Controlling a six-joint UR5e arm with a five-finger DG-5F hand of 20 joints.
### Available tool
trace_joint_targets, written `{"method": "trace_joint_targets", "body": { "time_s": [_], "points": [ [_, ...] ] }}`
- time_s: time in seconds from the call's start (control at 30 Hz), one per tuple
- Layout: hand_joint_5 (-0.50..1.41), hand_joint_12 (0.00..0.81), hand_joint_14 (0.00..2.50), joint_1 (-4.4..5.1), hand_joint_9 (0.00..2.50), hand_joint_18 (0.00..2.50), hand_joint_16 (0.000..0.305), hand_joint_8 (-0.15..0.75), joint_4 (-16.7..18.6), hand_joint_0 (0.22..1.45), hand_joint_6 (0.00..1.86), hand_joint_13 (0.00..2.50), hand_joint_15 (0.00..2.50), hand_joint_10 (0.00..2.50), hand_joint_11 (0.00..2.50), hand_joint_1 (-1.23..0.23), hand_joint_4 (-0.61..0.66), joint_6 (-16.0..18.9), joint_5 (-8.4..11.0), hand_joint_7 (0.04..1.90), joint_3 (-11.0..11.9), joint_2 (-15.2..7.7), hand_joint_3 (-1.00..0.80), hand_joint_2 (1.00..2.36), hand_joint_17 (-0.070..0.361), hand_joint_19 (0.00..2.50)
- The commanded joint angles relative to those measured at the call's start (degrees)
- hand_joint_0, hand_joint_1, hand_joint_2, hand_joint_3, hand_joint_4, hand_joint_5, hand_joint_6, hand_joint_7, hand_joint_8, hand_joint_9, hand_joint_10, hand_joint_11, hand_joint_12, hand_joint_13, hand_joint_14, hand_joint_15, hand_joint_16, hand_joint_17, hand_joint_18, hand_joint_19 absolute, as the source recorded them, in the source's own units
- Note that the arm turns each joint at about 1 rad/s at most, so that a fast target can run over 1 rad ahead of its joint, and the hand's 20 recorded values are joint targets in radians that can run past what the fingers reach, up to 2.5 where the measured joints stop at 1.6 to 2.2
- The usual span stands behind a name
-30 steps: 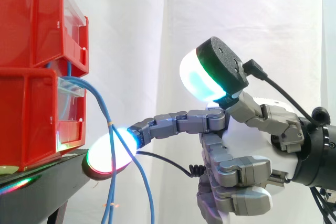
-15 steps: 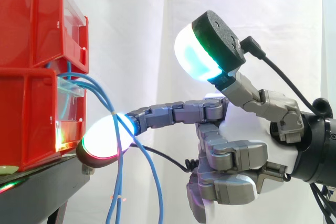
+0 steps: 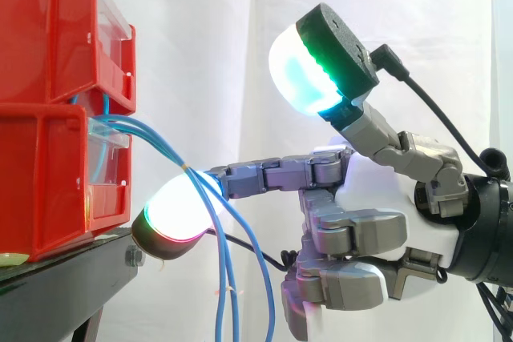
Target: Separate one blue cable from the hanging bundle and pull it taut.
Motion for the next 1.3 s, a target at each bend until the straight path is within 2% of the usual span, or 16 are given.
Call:
{"method": "trace_joint_targets", "body": {
  "time_s": [0.0, 0.07, 0.37, 0.53, 0.8, 0.97, 1.0, 1.1, 1.27],
  "points": [
    [-0.05, 0.422, 0.02, -0.01, 1.69, 1.21, 0.085, 0.322, -0.5, 0.35, 0.50, 1.57, 1.15, 0.01, 1.62, -0.51, 0.32, 1.8, -0.09, 1.10, 0.1, 0.0, -0.50, 1.00, 0.192, 0.61],
    [-0.04, 0.417, 0.02, 0.08, 1.68, 1.20, 0.085, 0.323, -1.3, 0.35, 0.50, 1.56, 1.15, 0.02, 1.58, -0.52, 0.32, 3.8, -0.09, 1.12, 0.1, 0.0, -0.50, 1.00, 0.191, 0.62],
    [0.01, 0.453, 0.02, 0.08, 1.71, 1.24, 0.088, 0.347, -1.6, 0.31, 0.50, 1.58, 1.11, 0.02, 1.39, -0.61, 0.32, 6.2, -0.09, 1.17, 0.0, 0.1, -0.50, 1.00, 0.199, 0.58],
    [0.03, 0.458, 0.02, 0.25, 1.76, 1.31, 0.090, 0.334, -1.6, 0.30, 0.50, 1.64, 1.09, 0.03, 1.27, -0.63, 0.31, 7.3, -0.09, 1.20, 0.1, 0.1, -0.50, 1.00, 0.202, 0.57],
    [0.07, 0.471, 0.02, 0.60, 1.89, 1.43, 0.090, 0.319, -1.7, 0.30, 0.50, 1.75, 1.11, 0.03, 1.16, -0.63, 0.26, 11.1, -0.18, 1.31, 0.0, 0.1, -0.50, 1.00, 0.203, 0.57],
    [0.13, 0.442, 0.02, 0.78, 2.04, 1.54, 0.088, 0.232, -2.3, 0.30, 0.50, 1.87, 1.08, 0.03, 0.79, -0.60, 0.14, 12.7, -0.18, 1.29, 0.1, 0.1, -0.50, 1.00, 0.198, 0.54],
    [0.14, 0.432, 0.02, 0.78, 2.08, 1.54, 0.087, 0.212, -2.6, 0.30, 0.50, 1.88, 1.07, 0.03, 0.66, -0.60, 0.12, 12.7, -0.18, 1.28, 0.1, 0.0, -0.50, 1.00, 0.195, 0.55],
    [0.14, 0.393, 0.02, 0.78, 2.07, 1.45, 0.079, 0.191, -2.9, 0.38, 0.50, 1.84, 1.04, 0.02, 0.57, -0.50, 0.10, 12.7, -0.18, 1.28, 0.0, 0.0, -0.50, 1.00, 0.179, 0.60],
    [0.14, 0.334, 0.02, 0.78, 2.06, 1.26, 0.061, 0.143, -3.3, 0.53, 0.50, 1.75, 1.07, 0.03, 0.59, -0.38, 0.04, 12.6, -0.18, 1.27, 0.1, 0.1, -0.50, 1.00, 0.137, 0.75]
  ]
}}
